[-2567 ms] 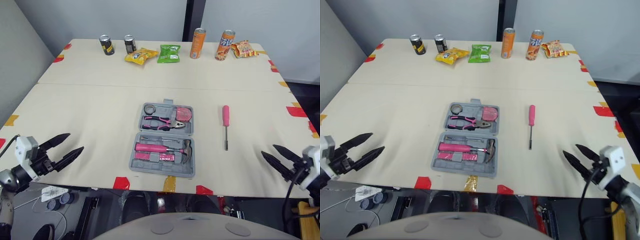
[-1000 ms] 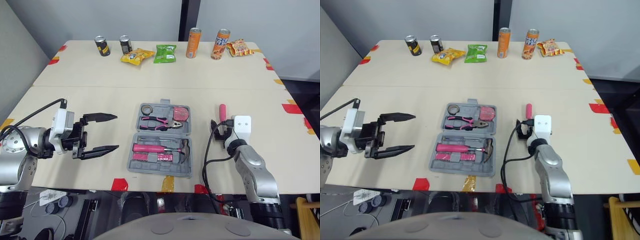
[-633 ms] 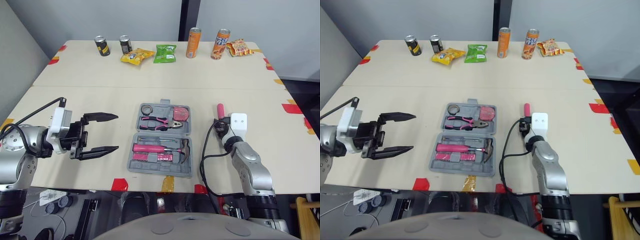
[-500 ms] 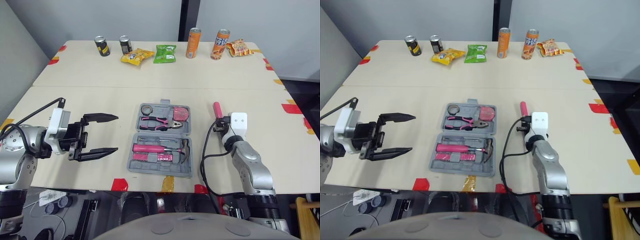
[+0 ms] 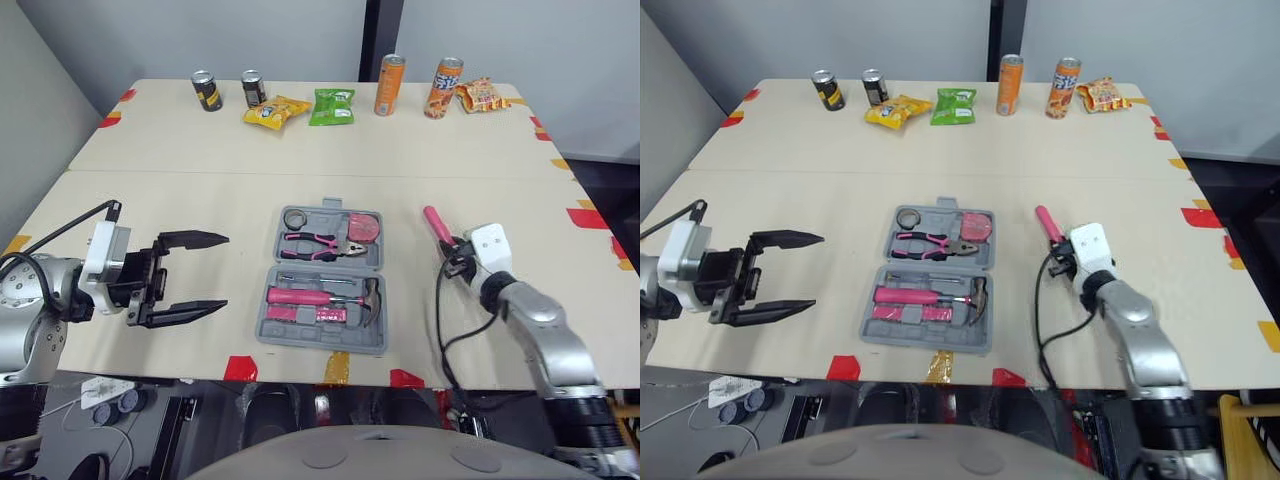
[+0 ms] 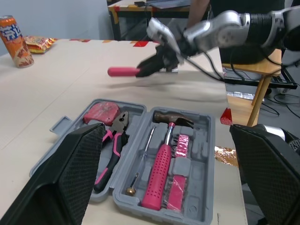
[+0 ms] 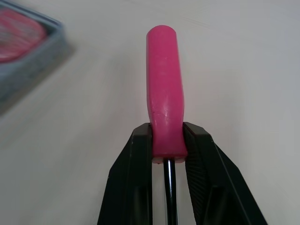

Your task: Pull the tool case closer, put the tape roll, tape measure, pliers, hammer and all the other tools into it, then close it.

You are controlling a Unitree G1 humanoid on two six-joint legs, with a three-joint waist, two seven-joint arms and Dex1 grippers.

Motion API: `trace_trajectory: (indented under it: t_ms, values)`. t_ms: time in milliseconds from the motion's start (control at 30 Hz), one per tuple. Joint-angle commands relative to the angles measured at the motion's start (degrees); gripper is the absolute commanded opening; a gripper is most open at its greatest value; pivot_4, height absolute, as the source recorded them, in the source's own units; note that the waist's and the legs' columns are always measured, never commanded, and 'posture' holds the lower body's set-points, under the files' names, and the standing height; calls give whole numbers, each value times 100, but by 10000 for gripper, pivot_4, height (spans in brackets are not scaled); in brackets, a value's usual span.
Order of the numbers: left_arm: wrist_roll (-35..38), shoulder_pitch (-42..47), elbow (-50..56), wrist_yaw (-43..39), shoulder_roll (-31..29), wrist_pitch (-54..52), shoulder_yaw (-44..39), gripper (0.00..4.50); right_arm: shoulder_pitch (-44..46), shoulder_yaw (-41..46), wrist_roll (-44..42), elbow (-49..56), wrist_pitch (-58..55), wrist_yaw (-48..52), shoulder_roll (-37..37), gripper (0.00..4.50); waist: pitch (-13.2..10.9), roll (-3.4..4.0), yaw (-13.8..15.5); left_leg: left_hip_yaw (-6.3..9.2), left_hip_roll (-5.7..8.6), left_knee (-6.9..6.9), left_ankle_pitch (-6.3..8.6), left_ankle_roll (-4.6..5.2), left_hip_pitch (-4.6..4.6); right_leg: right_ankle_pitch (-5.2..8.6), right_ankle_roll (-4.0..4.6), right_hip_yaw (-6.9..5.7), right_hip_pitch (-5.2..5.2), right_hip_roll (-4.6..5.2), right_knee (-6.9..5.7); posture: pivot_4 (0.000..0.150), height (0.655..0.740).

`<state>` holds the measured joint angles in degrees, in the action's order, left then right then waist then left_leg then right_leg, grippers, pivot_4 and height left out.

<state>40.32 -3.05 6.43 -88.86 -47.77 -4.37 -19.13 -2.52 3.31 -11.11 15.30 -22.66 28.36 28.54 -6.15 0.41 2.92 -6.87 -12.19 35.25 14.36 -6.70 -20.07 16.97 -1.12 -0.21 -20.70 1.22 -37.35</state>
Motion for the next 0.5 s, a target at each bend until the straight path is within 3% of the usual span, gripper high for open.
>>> trace_trajectory:
  t_ms: [33, 233, 500]
  values:
    - [-112, -68, -151, -310, -128, 261, -114, 45000, -63, -305, -619, 1126, -236, 1157, 596, 4620, 0, -1, 0, 1, -1, 0, 0, 1, -1, 0, 0, -1, 0, -1, 0, 1500, 7400]
    - [-360, -302, -357, -364, -326, 831, 158, 45000, 443, -1165, -1185, 2145, -1147, 2161, 1403, 4620, 1, -3, 28, 0, -2, 2, 1, 3, -2, -1, -1, 0, 0, 0, 6, 1500, 7400]
    - [-397, -475, -485, -364, -353, 1407, 176, 45000, 1128, -2440, -943, 2397, -1616, 2200, 1255, 4620, 1, -4, 83, 0, -2, 1, 0, 2, -1, -1, -1, 0, -2, 0, 7, 1500, 7400]
